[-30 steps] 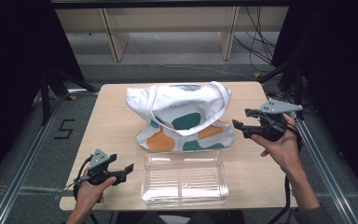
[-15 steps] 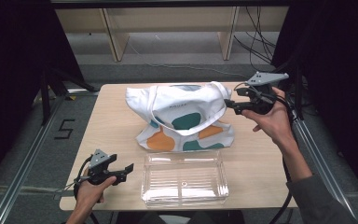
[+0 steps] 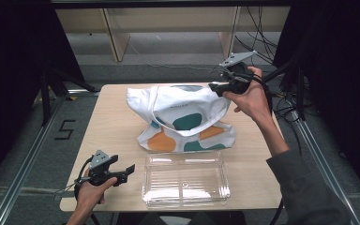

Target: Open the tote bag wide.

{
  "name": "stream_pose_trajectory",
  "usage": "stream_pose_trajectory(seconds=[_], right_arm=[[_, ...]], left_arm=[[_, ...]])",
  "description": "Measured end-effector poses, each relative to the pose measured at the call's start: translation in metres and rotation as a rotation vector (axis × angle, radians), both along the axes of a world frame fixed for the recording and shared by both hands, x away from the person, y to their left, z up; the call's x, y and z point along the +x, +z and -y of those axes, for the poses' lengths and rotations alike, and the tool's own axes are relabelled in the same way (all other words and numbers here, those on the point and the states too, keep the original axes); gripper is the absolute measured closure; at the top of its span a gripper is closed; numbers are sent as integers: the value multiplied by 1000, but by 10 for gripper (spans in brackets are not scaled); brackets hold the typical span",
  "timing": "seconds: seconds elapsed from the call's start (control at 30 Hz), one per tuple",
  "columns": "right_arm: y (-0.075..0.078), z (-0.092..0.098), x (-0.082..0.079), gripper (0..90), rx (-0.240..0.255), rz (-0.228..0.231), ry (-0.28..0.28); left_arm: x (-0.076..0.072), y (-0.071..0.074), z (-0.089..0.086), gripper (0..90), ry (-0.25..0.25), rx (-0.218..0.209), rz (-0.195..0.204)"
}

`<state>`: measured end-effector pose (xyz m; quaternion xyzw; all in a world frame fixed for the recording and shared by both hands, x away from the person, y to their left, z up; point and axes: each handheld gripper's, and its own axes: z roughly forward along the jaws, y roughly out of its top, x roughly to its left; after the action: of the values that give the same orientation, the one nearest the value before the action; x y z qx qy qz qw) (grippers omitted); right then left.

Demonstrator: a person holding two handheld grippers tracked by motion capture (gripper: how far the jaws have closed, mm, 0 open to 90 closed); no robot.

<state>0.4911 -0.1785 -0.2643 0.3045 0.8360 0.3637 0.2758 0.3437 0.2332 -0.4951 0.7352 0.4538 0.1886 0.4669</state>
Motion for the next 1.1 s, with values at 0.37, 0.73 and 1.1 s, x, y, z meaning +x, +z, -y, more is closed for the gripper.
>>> stream_pose_trajectory(seconds=[0.37, 0.73, 1.1], right_arm=[[-8, -13, 21, 572, -69, -47, -8], [-2, -9, 14, 879, -124, -49, 37], [13, 15, -51, 889, -104, 91, 195]], left_arm=[[0, 0, 1, 161, 9, 1, -1], [0, -1, 1, 159, 6, -1, -3], [0, 0, -1, 167, 7, -3, -5]])
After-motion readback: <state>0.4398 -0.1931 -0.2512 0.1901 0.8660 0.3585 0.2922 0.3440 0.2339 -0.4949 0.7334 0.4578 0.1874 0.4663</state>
